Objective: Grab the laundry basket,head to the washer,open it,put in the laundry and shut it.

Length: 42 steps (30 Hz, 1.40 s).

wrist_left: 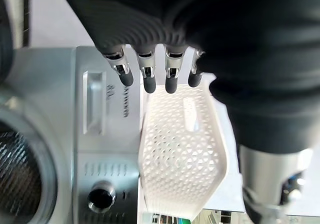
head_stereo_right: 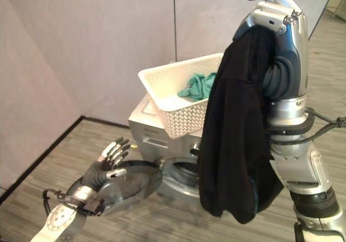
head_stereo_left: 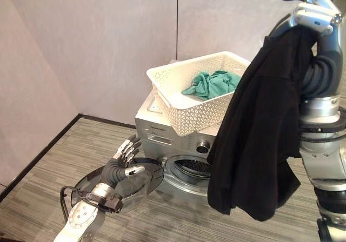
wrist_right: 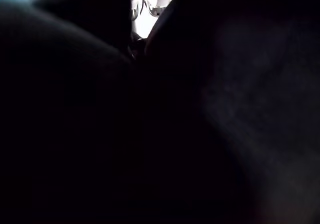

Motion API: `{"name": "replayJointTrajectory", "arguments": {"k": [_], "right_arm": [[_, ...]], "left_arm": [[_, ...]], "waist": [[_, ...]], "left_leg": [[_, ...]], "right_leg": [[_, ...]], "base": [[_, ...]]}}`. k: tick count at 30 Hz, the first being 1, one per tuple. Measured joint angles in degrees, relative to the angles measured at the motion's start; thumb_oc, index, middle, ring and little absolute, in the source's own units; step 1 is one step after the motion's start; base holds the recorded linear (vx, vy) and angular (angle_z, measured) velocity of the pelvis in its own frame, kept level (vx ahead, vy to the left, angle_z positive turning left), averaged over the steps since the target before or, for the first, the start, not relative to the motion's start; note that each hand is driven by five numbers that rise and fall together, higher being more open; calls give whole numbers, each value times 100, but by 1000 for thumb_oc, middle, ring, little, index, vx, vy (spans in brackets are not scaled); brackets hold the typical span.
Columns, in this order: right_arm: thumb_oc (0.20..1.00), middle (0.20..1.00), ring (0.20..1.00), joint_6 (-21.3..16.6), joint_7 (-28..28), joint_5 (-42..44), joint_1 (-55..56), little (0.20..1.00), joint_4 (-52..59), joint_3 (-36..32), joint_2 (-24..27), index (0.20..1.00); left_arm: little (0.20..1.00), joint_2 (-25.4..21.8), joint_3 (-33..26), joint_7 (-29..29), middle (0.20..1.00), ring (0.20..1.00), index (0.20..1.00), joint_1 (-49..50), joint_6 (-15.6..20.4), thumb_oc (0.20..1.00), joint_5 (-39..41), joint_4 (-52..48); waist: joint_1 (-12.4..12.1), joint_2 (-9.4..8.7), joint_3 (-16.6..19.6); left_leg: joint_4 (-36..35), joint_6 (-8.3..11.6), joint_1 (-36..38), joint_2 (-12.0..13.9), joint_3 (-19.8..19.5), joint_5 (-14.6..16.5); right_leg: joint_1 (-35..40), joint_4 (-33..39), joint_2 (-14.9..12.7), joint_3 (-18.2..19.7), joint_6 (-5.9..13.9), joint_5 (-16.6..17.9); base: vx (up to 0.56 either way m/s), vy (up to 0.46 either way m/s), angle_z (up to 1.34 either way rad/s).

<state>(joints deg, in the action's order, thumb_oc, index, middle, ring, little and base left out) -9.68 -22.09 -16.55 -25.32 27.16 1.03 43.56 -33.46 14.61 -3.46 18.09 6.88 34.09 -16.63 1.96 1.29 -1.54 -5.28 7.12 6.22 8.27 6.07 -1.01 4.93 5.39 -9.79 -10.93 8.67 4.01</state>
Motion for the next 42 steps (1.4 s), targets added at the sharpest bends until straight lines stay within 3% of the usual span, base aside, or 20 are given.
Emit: {"name": "replayJointTrajectory", "arguments": {"k": [5, 9, 12, 17, 28, 34, 42], "right_arm": [[200, 200, 200, 97, -18, -2, -646, 200, -272, 232, 38, 200], [200, 200, 200, 137, -37, -3, -981, 200, -372, 381, 29, 200], [200, 200, 200, 158, -119, -5, -1086, 200, -386, 441, -4, 200], [200, 200, 200, 220, -306, 1, -1633, 200, -622, 692, -135, 200], [200, 200, 200, 223, -401, 366, -1589, 200, -776, 962, -800, 200], [200, 200, 200, 247, -405, 464, -1590, 200, -794, 1133, -989, 200], [200, 200, 200, 266, -409, 680, -1590, 200, -812, 1197, -1231, 200]], "left_arm": [[1000, 69, 688, -177, 1000, 1000, 1000, -54, -238, 1000, 195, 430], [1000, 558, 978, -174, 1000, 1000, 1000, -388, -254, 1000, 172, 991], [1000, 823, 1159, -159, 1000, 1000, 1000, -663, -279, 1000, 50, 1230], [1000, 910, 1146, 62, 1000, 1000, 1000, -988, -277, 1000, -425, 1242], [1000, 1182, 1168, 706, 1000, 1000, 1000, -1653, -173, 1000, -826, 1323], [1000, 1360, 1506, 756, 1000, 1000, 1000, -1812, -162, 1000, -690, 1386], [1000, 1500, 1818, 768, 1000, 1000, 1000, -2013, -164, 1000, 204, 1386]], "waist": [[34, -39, -121], [-5, -97, -157], [-74, -238, -196], [-112, -313, -173], [-118, -477, -70], [-101, -490, -60], [-97, -492, -51]], "left_leg": [[0, -9, 70, 20, 108, 8], [1, -9, 53, 24, 204, 8], [1, -10, 74, 89, 243, 10], [1, 0, 77, 180, 253, 3], [1, 37, 67, 199, 235, -21], [2, 46, 73, 201, 234, -29], [1, 44, 76, 202, 223, -46]], "right_leg": [[-29, 0, 27, 128, -11, 16], [-93, 0, 35, 218, -22, 43], [-106, 0, 107, 252, -45, 59], [-111, 0, 200, 256, -72, 71], [-108, 2, 221, 239, -98, 80], [-102, 0, 224, 239, -108, 88], [-90, 1, 223, 231, -120, 96]], "base": [[6, -12, -14], [8, -27, -10], [18, -32, -10], [3, -8, -1], [0, 0, 0], [0, 0, 0], [0, 0, 0]]}}
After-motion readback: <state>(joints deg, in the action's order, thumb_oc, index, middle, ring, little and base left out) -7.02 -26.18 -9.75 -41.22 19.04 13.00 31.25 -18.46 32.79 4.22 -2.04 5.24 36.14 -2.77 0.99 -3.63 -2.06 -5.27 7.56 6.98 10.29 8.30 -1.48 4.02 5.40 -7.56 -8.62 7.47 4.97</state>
